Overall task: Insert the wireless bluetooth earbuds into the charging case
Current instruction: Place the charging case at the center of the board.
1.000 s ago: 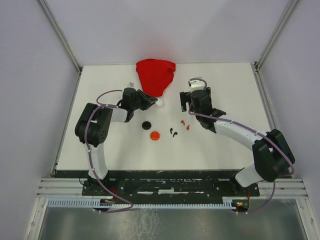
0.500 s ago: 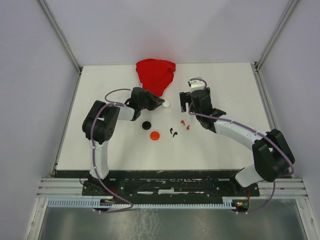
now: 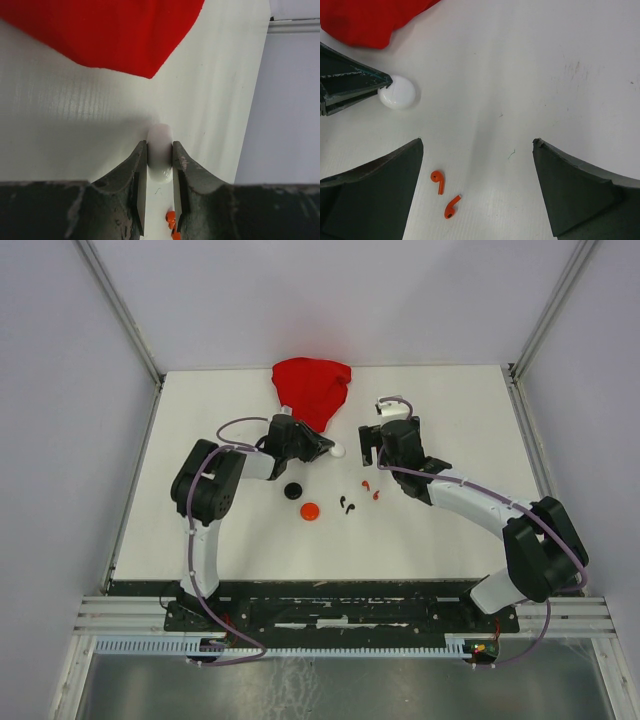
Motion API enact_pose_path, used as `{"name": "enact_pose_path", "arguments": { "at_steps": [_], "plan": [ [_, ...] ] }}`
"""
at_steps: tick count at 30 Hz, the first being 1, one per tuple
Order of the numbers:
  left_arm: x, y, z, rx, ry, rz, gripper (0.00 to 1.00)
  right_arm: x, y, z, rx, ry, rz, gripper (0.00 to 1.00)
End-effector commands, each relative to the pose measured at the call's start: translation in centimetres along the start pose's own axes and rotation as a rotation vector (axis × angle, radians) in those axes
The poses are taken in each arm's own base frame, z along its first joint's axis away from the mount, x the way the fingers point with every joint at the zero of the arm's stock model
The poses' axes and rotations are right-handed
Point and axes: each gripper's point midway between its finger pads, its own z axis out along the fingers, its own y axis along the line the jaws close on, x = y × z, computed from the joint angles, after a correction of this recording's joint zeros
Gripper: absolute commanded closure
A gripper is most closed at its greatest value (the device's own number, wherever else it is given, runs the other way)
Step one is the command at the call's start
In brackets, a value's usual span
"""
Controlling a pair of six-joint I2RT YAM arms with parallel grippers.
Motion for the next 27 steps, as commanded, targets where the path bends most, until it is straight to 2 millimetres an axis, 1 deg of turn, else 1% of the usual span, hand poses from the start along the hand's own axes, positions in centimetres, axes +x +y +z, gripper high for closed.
{"name": "enact_pose_path", "arguments": {
  "at_steps": [1, 4, 6, 10, 12, 14, 17, 20, 21, 23, 27],
  "plan": [
    [-0.7, -0.9, 0.5, 0.031, -0.016, 0.064, 0.68, -2.3, 0.2, -0.2, -0.013, -0.052, 0.036, 0.01],
    [-0.7, -0.9, 0.3, 0.025, -0.014, 0.069, 0.56, -2.3, 0.3, -0.2, -0.019, -0.049, 0.036, 0.01],
    [-0.8, -1.0, 0.2, 0.025, -0.016, 0.071, 0.5, -2.1, 0.4, -0.2, -0.026, -0.045, 0.035, 0.01],
    [-1.0, -1.0, -0.3, 0.016, -0.023, 0.071, 0.43, -2.0, 0.9, -0.1, -0.047, -0.036, 0.036, 0.01],
    [-1.8, -0.8, -1.1, 0.01, -0.043, 0.066, 0.42, -1.7, 1.2, -0.1, -0.067, -0.025, 0.033, 0.01],
    [-2.6, -0.6, -2.1, 0.002, -0.069, 0.062, 0.41, -1.4, 2.0, -0.2, -0.113, -0.011, 0.024, 0.01],
    [-4.3, 0.6, -4.1, -0.028, -0.114, 0.043, 0.41, -0.4, 4.6, -0.2, -0.247, 0.044, -0.003, 0.03],
    [-5.8, 2.0, -6.2, -0.057, -0.166, 0.017, 0.41, 0.5, 7.3, 0.1, -0.331, 0.095, -0.025, 0.04],
    [-6.5, 1.9, -7.3, -0.054, -0.198, 0.015, 0.41, 0.9, 8.3, 0.2, -0.348, 0.115, -0.039, 0.04],
    [-7.5, 2.3, -9.1, -0.068, -0.258, 0.014, 0.41, 1.7, 10.5, 0.3, -0.387, 0.149, -0.068, 0.04],
    [-8.5, 2.8, -11.9, -0.075, -0.313, 0.017, 0.41, 3.5, 15.2, 0.8, -0.465, 0.221, -0.123, 0.04]
  ]
}}
